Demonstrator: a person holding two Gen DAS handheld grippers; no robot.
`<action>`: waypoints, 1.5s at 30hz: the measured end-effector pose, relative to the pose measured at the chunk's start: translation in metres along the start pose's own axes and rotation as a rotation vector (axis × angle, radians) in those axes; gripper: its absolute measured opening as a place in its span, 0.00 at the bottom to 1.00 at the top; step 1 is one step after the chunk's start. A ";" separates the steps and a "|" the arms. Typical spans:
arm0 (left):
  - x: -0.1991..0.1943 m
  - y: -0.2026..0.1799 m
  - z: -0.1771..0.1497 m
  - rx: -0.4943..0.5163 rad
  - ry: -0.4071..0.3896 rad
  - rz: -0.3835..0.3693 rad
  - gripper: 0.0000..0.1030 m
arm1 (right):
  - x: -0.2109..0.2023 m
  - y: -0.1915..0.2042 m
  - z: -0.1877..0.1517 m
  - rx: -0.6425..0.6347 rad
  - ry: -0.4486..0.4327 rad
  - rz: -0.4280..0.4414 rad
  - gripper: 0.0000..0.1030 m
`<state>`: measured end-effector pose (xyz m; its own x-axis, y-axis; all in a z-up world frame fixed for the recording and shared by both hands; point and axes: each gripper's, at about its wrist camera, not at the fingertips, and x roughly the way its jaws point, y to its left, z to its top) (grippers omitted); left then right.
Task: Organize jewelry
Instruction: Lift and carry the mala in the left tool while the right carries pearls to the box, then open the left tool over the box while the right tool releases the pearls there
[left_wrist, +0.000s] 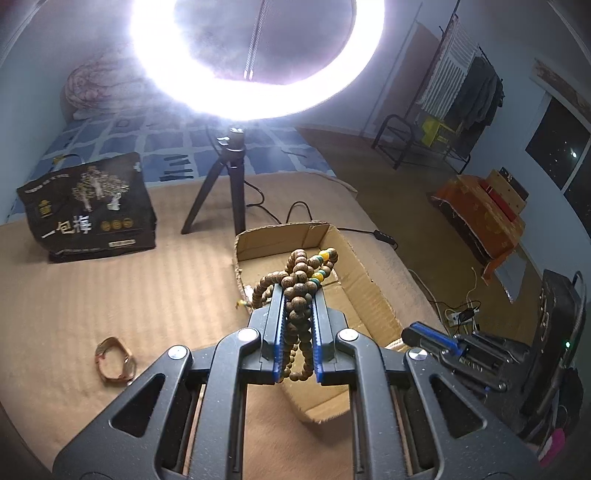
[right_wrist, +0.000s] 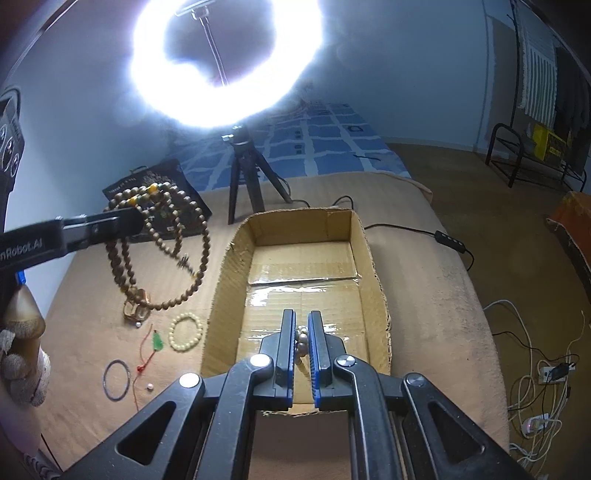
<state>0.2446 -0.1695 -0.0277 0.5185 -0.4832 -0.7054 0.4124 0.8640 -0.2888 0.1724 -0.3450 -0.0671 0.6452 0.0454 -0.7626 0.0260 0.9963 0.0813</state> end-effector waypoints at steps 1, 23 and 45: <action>0.005 -0.001 0.001 0.001 0.002 0.000 0.10 | 0.003 -0.001 0.000 0.002 0.003 -0.001 0.04; 0.095 -0.010 0.005 -0.004 0.094 0.009 0.10 | 0.048 -0.028 -0.004 0.045 0.092 -0.045 0.04; 0.089 -0.008 -0.003 0.050 0.110 0.105 0.52 | 0.047 -0.022 -0.007 0.041 0.085 -0.035 0.80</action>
<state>0.2852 -0.2187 -0.0907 0.4770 -0.3703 -0.7971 0.3986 0.8994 -0.1793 0.1971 -0.3645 -0.1091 0.5764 0.0184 -0.8169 0.0800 0.9937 0.0788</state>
